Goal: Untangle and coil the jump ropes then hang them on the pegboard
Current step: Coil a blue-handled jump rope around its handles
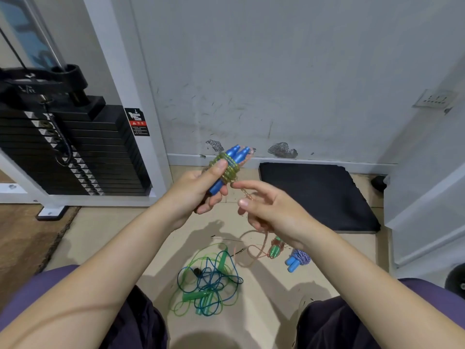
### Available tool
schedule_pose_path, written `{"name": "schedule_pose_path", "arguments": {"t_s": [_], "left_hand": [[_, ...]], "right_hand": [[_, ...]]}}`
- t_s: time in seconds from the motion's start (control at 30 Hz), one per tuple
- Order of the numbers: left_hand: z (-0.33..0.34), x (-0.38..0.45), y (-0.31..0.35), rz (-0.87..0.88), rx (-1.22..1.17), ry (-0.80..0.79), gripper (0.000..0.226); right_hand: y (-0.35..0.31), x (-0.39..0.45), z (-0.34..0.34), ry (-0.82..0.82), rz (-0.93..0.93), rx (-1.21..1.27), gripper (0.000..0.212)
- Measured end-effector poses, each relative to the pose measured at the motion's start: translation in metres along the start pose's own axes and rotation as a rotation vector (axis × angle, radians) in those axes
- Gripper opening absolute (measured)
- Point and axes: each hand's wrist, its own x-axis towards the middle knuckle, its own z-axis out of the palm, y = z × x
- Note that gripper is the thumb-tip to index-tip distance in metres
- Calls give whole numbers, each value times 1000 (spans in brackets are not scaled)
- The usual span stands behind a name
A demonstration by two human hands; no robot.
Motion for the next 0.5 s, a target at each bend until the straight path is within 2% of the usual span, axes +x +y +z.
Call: {"name": "schedule_pose_path", "arguments": {"t_s": [0.13,0.23,0.3,0.5], "left_hand": [[-2,2,-3,-37,-8,165,57],[0,3,-5,-37,2,229,56],[-2,4,-7,-46,-7,276,55],[1,6,-16,-115,41,264,52]], "right_hand": [[4,2,10,84,-39,-1,36],[2,3,9,123,1,-114,21],[0,3,8,136,-8,-273,16],[-7,-1,10,192,-220,-1030,29]]}}
